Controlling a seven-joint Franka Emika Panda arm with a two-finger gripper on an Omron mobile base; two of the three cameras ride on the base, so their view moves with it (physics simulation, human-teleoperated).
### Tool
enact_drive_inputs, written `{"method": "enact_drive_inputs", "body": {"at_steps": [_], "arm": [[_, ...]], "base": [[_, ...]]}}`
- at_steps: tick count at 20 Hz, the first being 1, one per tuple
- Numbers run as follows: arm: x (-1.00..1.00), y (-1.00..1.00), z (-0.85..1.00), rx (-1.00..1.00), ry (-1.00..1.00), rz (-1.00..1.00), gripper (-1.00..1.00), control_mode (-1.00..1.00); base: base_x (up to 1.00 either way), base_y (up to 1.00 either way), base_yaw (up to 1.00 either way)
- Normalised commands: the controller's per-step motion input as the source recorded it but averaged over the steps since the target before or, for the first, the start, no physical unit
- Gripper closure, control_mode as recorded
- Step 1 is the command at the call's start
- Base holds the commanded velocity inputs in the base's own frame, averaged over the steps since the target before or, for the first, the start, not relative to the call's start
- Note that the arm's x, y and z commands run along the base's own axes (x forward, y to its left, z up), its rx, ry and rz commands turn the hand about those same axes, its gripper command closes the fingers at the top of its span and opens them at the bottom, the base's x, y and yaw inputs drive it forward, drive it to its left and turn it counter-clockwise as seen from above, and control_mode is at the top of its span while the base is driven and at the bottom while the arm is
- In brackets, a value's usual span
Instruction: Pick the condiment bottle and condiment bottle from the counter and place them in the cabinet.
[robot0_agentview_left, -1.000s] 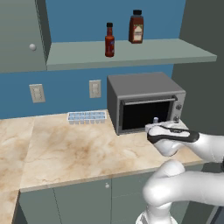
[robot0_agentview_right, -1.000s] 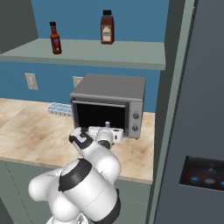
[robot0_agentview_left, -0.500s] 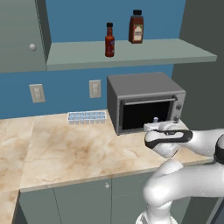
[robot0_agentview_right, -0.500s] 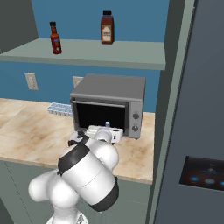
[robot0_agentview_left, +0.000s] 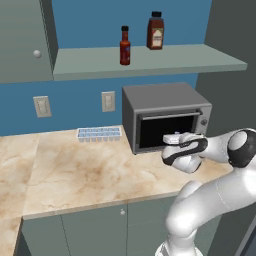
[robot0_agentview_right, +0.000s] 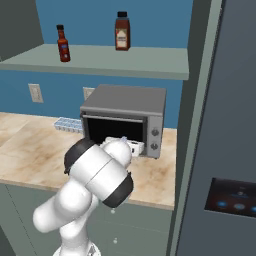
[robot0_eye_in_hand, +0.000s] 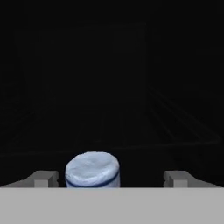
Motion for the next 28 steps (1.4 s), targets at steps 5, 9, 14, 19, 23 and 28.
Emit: {"method": "enact_drive_inputs", "body": {"at_steps": [5, 9, 14, 19, 23, 28], "arm": [[0.13, 0.0, -0.31, -0.07, 0.0, -0.07, 1.0, -1.0], [0.02, 0.01, -0.04, -0.01, 0.0, -0.02, 1.0, -1.0], [-0.39, -0.08, 0.29, 0.0, 0.04, -0.13, 1.0, -1.0], [-0.72, -0.2, 0.42, 0.0, 0.06, -0.12, 1.0, -1.0], [-0.65, -0.07, 0.53, -0.02, 0.14, -0.09, 1.0, -1.0], [-0.65, 0.0, 0.65, -0.04, 0.1, -0.07, 1.0, -1.0]], "base": [[0.0, 0.0, 0.0], [0.0, 0.0, 0.0], [0.0, 0.0, 0.0], [0.0, 0.0, 0.0], [0.0, 0.0, 0.0], [0.0, 0.0, 0.0]]}}
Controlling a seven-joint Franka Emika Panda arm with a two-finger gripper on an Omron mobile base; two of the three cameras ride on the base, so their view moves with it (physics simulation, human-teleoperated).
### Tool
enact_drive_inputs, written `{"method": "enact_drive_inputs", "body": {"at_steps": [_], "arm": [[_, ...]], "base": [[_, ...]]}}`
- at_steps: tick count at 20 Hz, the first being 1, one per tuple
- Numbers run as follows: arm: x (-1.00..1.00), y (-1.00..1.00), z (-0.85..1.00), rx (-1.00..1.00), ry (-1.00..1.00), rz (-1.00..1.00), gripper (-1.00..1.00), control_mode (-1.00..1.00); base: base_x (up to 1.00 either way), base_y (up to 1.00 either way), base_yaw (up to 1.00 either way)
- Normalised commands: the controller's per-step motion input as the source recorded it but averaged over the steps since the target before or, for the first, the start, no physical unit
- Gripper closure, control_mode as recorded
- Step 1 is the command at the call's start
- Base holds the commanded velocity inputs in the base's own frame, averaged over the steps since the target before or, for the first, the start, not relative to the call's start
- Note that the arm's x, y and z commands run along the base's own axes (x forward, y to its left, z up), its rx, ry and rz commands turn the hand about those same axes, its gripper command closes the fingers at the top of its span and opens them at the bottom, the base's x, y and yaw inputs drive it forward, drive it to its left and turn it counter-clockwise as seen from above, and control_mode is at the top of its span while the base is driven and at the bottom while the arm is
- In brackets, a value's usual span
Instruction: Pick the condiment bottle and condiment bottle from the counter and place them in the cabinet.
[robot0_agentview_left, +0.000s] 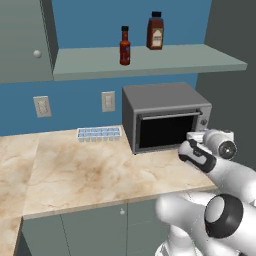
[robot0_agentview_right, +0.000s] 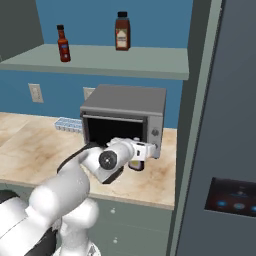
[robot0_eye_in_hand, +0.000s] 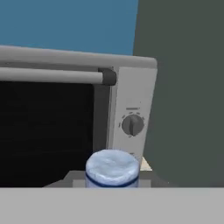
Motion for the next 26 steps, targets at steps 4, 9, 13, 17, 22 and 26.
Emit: {"method": "enact_drive_inputs", "body": {"at_steps": [4, 9, 13, 17, 22, 26], "arm": [[-0.67, 0.0, 0.35, -0.11, 0.13, -0.04, 1.0, -1.0], [-0.74, 0.0, 0.32, -0.11, 0.13, -0.03, 1.0, -1.0], [-0.68, 0.0, 0.58, -0.06, 0.11, -0.02, 1.0, -1.0], [-0.55, 0.0, 0.88, -0.01, 0.01, -0.01, 1.0, -1.0], [-0.43, 0.0, 1.0, 0.0, -0.02, 0.0, 1.0, -1.0], [-0.28, 0.08, 1.0, 0.0, -0.03, 0.0, 1.0, -1.0]], "base": [[0.0, 0.0, 0.0], [0.0, 0.0, 0.0], [0.0, 0.0, 0.0], [0.0, 0.0, 0.0], [0.0, 0.0, 0.0], [0.0, 0.0, 0.0]]}}
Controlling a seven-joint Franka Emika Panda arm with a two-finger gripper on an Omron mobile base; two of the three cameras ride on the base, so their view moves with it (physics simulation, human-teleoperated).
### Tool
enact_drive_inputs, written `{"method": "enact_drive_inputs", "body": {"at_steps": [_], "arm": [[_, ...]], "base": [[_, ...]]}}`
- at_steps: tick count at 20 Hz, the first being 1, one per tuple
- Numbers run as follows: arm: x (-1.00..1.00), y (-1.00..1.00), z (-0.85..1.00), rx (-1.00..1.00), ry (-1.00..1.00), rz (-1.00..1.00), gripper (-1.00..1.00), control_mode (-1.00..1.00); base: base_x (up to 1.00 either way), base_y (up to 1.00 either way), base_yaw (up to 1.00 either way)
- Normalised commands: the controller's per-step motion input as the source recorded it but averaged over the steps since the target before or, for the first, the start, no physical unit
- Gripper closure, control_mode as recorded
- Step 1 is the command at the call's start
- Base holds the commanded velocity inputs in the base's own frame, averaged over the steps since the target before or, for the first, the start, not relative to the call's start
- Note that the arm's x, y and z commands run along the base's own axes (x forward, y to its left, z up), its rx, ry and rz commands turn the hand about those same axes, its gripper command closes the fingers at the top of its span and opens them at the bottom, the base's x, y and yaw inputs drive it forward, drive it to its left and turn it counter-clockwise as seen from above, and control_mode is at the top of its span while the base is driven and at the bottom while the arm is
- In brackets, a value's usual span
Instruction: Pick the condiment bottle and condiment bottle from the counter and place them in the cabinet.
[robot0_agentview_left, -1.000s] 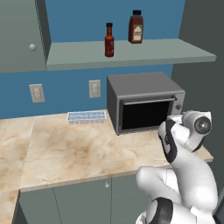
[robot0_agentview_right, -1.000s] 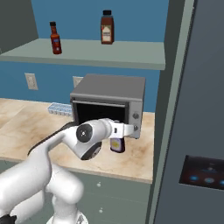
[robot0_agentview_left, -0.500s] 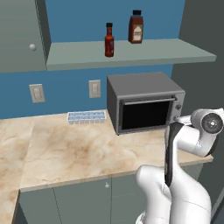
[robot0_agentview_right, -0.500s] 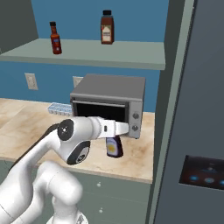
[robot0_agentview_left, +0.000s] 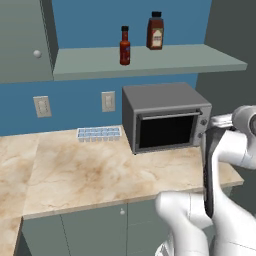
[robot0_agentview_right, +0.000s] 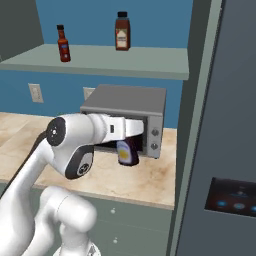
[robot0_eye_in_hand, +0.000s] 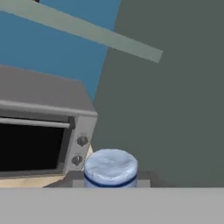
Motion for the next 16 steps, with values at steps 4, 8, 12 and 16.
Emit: {"method": "enact_drive_inputs", "body": {"at_steps": [4, 8, 12, 16], "arm": [[-0.19, 0.16, 1.0, 0.0, -0.03, 0.0, 1.0, -1.0], [-0.13, 0.23, 1.0, 0.0, -0.06, 0.0, 1.0, -1.0], [-0.23, 0.1, 0.48, 0.02, -0.23, 0.05, 1.0, -1.0], [-0.26, 0.0, 0.08, 0.14, -0.34, 0.09, 1.0, -1.0]], "base": [[0.0, 0.0, 0.0], [0.0, 0.0, 0.0], [0.0, 0.0, 0.0], [0.0, 0.0, 0.0]]}}
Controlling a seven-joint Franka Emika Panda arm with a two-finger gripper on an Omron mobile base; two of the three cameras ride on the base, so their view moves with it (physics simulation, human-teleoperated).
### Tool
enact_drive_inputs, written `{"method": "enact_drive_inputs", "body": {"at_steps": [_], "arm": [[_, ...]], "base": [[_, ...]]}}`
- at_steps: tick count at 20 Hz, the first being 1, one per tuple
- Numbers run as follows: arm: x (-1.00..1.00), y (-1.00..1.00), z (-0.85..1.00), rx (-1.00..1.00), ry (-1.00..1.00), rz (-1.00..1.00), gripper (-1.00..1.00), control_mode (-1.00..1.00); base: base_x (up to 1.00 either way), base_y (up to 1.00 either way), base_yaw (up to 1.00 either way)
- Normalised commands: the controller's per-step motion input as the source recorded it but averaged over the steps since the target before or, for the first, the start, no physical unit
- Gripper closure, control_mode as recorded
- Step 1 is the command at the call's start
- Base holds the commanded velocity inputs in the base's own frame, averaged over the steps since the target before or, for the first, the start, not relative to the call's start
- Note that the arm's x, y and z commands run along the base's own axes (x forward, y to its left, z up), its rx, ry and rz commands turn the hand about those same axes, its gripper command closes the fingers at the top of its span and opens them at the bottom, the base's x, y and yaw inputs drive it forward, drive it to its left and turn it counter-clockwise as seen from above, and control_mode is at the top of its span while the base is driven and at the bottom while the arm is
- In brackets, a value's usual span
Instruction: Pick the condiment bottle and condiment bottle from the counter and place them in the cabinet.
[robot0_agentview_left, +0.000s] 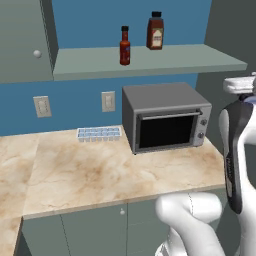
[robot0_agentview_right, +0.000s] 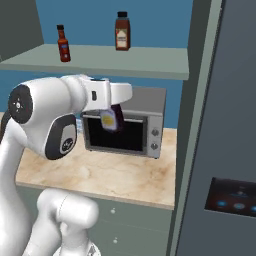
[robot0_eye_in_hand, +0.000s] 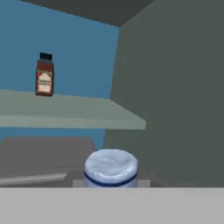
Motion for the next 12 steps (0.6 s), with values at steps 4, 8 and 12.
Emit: {"method": "enact_drive_inputs", "body": {"at_steps": [4, 8, 12], "arm": [[-0.01, 0.15, 0.48, 0.13, -0.29, 0.03, 1.0, -1.0], [0.02, 0.43, 0.7, 0.04, -0.25, 0.0, 1.0, -1.0], [0.14, 0.49, 0.62, 0.0, -0.2, 0.0, 1.0, -1.0]], "base": [[0.0, 0.0, 0.0], [0.0, 0.0, 0.0], [0.0, 0.0, 0.0]]}}
